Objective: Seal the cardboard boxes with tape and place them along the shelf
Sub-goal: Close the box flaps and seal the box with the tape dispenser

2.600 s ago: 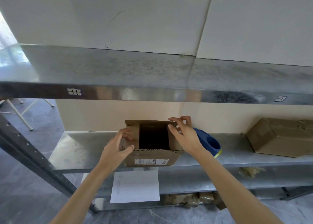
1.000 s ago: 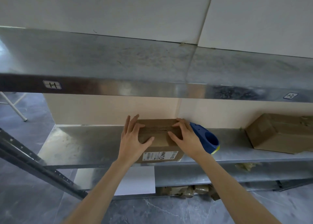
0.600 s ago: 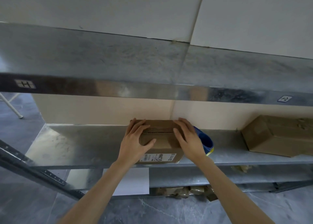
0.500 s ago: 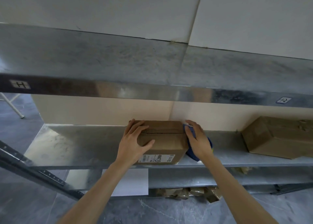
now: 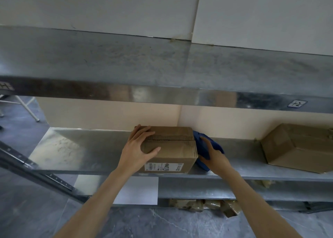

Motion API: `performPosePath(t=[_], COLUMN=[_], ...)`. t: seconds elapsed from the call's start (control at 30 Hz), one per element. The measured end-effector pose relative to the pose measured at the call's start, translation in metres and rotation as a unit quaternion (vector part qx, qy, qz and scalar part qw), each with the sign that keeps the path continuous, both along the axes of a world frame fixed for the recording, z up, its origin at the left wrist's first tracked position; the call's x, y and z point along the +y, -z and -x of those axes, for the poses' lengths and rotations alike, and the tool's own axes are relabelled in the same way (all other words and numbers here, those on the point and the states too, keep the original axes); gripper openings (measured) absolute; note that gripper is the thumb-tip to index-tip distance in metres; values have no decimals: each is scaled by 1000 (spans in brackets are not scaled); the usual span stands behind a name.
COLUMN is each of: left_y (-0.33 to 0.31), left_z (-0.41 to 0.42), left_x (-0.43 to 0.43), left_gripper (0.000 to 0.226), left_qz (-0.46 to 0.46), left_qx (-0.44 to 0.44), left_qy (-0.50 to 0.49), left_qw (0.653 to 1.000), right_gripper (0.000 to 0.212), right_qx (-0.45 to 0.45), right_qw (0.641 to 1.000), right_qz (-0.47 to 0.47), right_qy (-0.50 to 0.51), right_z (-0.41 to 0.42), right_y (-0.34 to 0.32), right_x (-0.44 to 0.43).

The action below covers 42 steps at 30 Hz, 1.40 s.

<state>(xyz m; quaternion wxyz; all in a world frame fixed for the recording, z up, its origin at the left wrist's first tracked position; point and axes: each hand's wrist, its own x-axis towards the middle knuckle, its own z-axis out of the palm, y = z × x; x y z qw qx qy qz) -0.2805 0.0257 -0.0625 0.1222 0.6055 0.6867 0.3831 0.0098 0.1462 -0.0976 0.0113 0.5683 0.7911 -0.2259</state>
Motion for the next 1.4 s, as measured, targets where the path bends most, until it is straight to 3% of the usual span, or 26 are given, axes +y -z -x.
performPosePath(t=[0.17, 0.4, 0.57, 0.67, 0.8, 0.97, 1.13, 1.4], left_y=[-7, -9, -10, -8, -5, -6, -4, -3], left_z=[2, 3, 13, 17, 10, 13, 12, 11], left_x=[-1, -3, -8, -11, -11, -9, -10, -15], left_gripper=[55, 55, 64, 64, 58, 48, 52, 68], left_qz=[32, 41, 30, 28, 24, 28, 29, 30], left_qx=[11, 3, -28, -31, -99, -123, -149, -250], left_qy=[11, 24, 24, -7, -26, -13, -21, -20], left_qw=[999, 999, 999, 999, 994, 992, 988, 968], right_gripper=[89, 90, 94, 91, 79, 50, 52, 58], right_qx=[-3, 40, 107, 121, 173, 173, 178, 86], right_qw=[999, 998, 993, 993, 984, 976, 963, 962], right_qz=[21, 34, 36, 8, -46, -107, -134, -27], right_qy=[-28, -30, -24, -13, -14, -73, -151, -256], right_z=[-2, -5, -19, -24, -28, -17, 27, 118], right_y=[4, -12, -27, -36, -59, -91, -128, -144], right_x=[10, 19, 14, 12, 4, -11, -30, -54])
